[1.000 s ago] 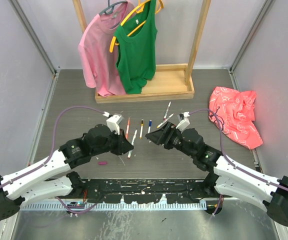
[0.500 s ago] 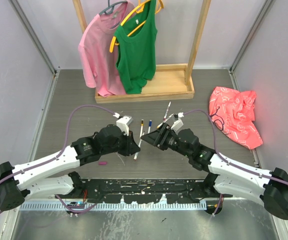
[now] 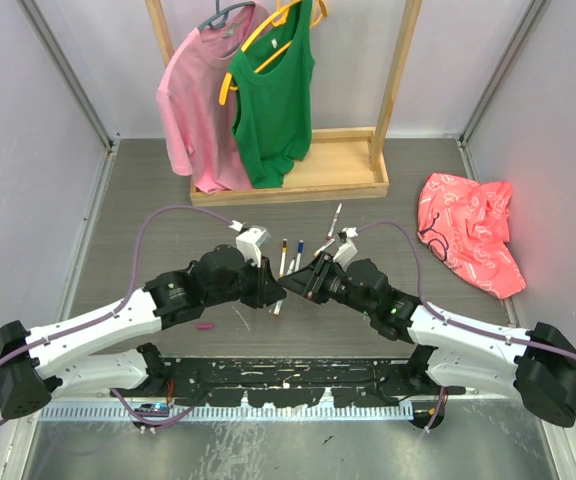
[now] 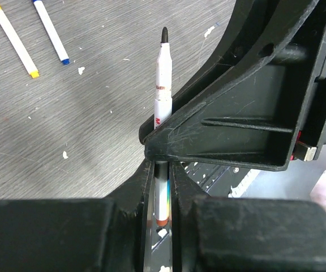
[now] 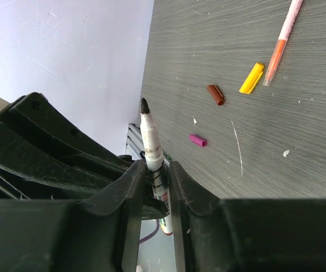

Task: Insert the pens into the pen caps
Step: Pick up the pen from the center of the board.

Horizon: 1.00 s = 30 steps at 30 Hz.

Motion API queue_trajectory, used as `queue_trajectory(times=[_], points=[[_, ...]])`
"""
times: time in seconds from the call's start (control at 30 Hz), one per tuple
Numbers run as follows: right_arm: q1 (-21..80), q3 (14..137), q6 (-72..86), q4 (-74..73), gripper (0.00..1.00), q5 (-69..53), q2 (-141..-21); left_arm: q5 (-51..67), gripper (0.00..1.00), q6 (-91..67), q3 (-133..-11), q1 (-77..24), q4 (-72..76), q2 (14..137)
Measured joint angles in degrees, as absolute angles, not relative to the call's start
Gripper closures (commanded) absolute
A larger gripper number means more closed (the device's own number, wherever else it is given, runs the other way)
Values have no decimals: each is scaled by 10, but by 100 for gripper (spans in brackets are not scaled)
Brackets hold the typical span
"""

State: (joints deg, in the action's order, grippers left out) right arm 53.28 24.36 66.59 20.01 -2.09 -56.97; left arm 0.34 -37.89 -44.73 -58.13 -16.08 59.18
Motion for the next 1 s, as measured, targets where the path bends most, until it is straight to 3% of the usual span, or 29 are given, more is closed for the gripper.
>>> queue_trajectory(times=[0.27, 0.47, 0.87, 1.0], points=[[533, 242, 661, 200, 91, -21, -570, 6, 80, -379, -447, -581, -161, 592], [536, 242, 661, 206, 95, -27, -574, 9, 72, -379, -447, -582, -161, 602], [542, 246, 660, 216, 95, -31, -590, 8, 70, -380, -447, -584, -164, 616], [544, 249, 658, 220, 95, -29, -599, 4, 76, -382, -447, -584, -166, 620]])
